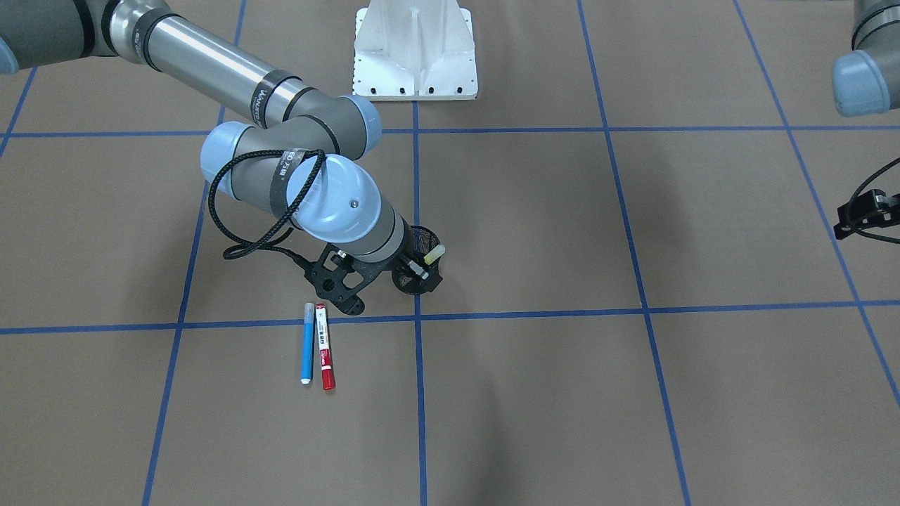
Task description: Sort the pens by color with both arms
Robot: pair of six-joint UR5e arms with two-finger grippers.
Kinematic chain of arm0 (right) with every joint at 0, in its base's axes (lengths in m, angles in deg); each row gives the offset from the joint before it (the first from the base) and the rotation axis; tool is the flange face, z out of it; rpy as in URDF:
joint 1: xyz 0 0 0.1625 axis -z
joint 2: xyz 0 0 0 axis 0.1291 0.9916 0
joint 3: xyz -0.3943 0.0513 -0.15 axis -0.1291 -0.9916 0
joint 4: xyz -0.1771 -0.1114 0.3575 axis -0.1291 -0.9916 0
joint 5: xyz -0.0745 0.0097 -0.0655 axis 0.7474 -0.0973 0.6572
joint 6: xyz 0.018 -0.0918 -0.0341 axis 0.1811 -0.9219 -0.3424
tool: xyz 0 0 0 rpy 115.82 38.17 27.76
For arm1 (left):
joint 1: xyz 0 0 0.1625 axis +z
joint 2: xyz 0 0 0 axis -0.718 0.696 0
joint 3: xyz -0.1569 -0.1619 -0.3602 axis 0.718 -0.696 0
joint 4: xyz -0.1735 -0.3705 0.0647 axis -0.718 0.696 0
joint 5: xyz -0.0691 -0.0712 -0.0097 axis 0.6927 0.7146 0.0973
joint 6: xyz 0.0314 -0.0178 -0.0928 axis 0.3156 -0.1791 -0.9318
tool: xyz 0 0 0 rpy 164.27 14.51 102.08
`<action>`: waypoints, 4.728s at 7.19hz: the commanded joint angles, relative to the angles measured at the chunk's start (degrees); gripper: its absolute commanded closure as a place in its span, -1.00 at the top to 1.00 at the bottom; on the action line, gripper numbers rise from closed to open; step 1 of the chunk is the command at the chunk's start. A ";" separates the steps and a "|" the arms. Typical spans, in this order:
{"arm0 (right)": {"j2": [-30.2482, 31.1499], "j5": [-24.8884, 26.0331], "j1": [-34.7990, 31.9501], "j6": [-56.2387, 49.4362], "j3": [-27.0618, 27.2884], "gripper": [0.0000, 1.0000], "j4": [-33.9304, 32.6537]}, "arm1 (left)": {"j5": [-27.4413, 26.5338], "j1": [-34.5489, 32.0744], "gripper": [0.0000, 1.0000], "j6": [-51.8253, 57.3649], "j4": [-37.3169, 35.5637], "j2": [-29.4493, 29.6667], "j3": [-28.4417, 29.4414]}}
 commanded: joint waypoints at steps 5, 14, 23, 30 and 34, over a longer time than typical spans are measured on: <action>0.03 -0.08 0.34 -0.46 0.65 0.31 -1.87 | 5.21 -0.40 0.99 -4.29 0.43 3.76 -0.05; 0.39 2.55 0.34 -0.81 1.70 0.28 -6.87 | 8.29 2.14 0.99 -20.56 0.77 10.87 -0.58; 1.79 2.21 0.34 -0.81 5.12 -0.25 -9.08 | 8.29 11.35 0.98 -45.88 17.50 11.58 -1.55; 1.53 1.77 -0.27 -0.64 9.07 -0.76 -12.92 | -9.94 35.76 0.98 -87.93 54.97 12.72 1.09; 1.88 0.19 -4.49 -0.81 19.87 -0.76 -24.96 | -22.98 46.69 0.83 -92.71 55.44 15.89 1.18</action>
